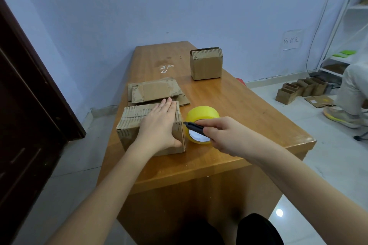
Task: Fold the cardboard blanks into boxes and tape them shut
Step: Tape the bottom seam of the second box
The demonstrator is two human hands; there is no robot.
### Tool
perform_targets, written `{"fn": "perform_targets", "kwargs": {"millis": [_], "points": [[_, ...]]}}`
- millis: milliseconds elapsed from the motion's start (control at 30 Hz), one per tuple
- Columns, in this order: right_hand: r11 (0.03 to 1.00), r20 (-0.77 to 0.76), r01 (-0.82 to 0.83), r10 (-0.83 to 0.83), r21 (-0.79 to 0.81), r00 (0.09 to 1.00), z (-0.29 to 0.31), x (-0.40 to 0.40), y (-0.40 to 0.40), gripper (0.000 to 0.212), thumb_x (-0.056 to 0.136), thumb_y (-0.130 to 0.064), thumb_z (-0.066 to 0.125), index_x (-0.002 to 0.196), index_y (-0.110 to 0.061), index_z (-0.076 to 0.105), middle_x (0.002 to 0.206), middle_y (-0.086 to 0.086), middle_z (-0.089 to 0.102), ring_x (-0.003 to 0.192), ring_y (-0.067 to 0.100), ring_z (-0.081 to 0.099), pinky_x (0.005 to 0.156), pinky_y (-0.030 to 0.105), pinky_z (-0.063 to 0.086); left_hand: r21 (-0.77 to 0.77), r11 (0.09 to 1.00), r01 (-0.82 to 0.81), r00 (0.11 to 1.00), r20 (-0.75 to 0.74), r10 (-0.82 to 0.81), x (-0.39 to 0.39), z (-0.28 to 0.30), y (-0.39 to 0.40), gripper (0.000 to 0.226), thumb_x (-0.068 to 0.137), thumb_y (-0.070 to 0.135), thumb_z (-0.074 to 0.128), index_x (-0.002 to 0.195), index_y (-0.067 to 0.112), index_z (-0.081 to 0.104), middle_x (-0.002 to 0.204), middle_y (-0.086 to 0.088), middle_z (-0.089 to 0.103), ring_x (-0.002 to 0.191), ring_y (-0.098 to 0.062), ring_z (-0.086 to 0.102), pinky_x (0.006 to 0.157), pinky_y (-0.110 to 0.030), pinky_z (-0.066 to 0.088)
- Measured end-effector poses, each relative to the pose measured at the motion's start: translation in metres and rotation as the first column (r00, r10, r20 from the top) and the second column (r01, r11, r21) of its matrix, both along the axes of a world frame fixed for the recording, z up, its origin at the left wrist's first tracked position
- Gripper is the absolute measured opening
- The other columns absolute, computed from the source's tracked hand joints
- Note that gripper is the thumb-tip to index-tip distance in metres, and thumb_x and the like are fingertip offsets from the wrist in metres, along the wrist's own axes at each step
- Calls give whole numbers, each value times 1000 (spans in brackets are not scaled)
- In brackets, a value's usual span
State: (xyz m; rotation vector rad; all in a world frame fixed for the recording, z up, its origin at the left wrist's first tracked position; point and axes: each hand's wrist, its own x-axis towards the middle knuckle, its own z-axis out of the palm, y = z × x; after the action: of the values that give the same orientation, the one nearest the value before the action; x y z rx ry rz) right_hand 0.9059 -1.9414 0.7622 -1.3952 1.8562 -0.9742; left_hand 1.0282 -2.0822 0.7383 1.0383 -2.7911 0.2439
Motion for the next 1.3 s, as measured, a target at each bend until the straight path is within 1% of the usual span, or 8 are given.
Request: {"fn": "perform_targets", "kwargs": {"millis": [100, 333, 500, 600, 767, 967, 1100, 1300], "points": [[996, 74, 78, -76, -31, 994, 7, -6, 0, 30, 99, -12, 34, 99, -34, 55, 57, -1, 39, 42, 7, 31, 38, 16, 25, -3, 1000, 3, 1000, -1, -3, -1, 0, -1, 120, 68, 55, 74, 151, 13, -2, 159, -3, -3, 146, -15, 0, 115, -27, 9], [972, 288, 224, -197, -65, 937, 9, -21, -4, 38, 96, -8, 22, 113, -19, 54, 55, 0, 35, 35, 7, 25, 37, 17, 20, -12, 1000, 6, 1000, -13, -6, 0, -2, -1, 118, 69, 54, 74, 151, 13, -1, 159, -2, -1, 146, -14, 1, 116, -26, 8], [928, 415, 355, -280, -115, 866, 0, -33, -11, 22, 95, -11, 33, 115, -13, 43, 73, 6, 46, 41, 10, 29, 45, 24, 24, -12, 1000, 6, 1000, -25, -7, 0, -2, -1, 118, 68, 53, 74, 151, 13, 0, 159, -2, -1, 146, -14, 1, 116, -27, 8], [874, 192, 454, -422, -174, 886, -15, -56, -20, 21, 92, -17, 51, 110, -13, 40, 81, 6, 49, 55, 14, 39, 50, 26, 31, -6, 1000, 2, 1000, -31, -2, 0, -2, 0, 118, 67, 52, 75, 151, 13, 2, 159, -3, 0, 146, -14, 2, 116, -26, 8], [841, -161, 535, -540, -80, 826, -59, -107, -28, 19, 96, -16, 49, 107, -6, 38, 89, 13, 52, 65, 22, 51, 52, 32, 40, -9, 1000, 5, 999, -44, -5, 0, -3, 0, 118, 67, 51, 75, 151, 13, 3, 159, -3, 1, 146, -14, 3, 115, -26, 9], [746, -584, 664, -566, -61, 582, -90, -141, -24, 32, 99, -29, 40, 113, -1, 43, 114, 21, 47, 95, 37, 53, 71, 39, 42, -13, 1000, 5, 999, -44, -5, 0, -2, 0, 117, 68, 52, 75, 151, 13, 3, 159, -3, 1, 146, -14, 3, 115, -26, 10], [772, -734, 635, -438, -12, 519, -103, -148, -25, 30, 100, -31, 32, 112, -6, 43, 112, 19, 48, 101, 35, 50, 71, 37, 36, -17, 1000, -3, 999, -42, 2, 0, -2, 1, 117, 68, 52, 74, 152, 14, 3, 159, -2, 1, 146, -14, 3, 115, -26, 11], [824, -791, 562, -297, 70, 535, -100, -157, -28, 33, 100, -35, 26, 120, -12, 39, 101, 11, 41, 93, 30, 52, 69, 36, 42, -22, 1000, -19, 999, -36, 18, 0, -2, 2, 118, 67, 52, 75, 152, 13, 2, 159, -2, 1, 146, -14, 3, 115, -26, 10]]}}
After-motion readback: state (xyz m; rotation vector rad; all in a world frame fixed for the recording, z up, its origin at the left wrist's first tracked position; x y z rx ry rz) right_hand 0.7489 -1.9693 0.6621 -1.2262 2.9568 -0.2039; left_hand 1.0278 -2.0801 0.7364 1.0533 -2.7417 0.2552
